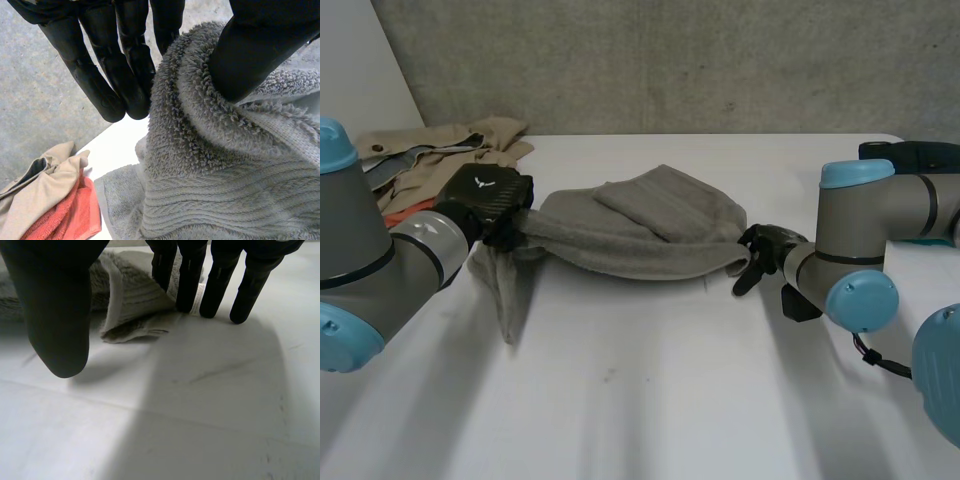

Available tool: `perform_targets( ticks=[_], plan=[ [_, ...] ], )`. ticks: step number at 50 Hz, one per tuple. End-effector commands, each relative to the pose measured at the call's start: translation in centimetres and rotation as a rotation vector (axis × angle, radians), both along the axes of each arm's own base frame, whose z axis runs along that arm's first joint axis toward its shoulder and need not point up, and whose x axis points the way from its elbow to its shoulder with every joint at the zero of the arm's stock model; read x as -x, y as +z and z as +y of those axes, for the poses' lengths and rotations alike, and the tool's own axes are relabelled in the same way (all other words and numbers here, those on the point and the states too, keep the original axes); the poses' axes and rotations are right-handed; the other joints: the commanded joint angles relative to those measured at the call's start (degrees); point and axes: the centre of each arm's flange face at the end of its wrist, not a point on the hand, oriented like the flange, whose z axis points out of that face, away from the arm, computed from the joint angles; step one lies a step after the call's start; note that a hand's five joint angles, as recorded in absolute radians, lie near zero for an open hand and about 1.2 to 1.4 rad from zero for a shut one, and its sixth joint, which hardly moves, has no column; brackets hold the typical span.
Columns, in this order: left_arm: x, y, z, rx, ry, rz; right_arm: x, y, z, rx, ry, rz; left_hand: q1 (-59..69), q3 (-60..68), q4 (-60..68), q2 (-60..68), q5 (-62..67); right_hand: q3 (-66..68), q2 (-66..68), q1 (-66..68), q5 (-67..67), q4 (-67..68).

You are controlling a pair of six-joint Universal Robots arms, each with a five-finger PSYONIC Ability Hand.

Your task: Fold the laundry.

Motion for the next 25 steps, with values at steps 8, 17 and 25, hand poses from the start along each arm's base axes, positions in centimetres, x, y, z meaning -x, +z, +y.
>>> perform_targets(
  ticks=[8, 17, 25],
  plan=[
    [-0.3, 0.7, 0.4, -0.016, 0.012, 0.023, -1.4, 0.5, -1.4, 0.07, -0.087, -0.103, 13.7, 12.0, 11.3, 11.5, 12.9, 13.0, 12.8, 12.7, 14.0, 13.4],
    [-0.2, 0.8, 0.6, -0.011, 0.011, 0.02, -2.6, 0.0, -1.2, 0.092, -0.08, -0.108, 13.7, 12.0, 11.3, 11.5, 12.9, 12.5, 12.3, 12.2, 13.5, 12.9],
    [-0.3, 1.1, 0.6, -0.006, 0.017, 0.026, -1.9, 1.4, -1.9, 0.129, -0.129, -0.089, 13.7, 12.0, 11.3, 11.5, 12.9, 54.1, 53.9, 53.7, 55.1, 54.5]
  ],
)
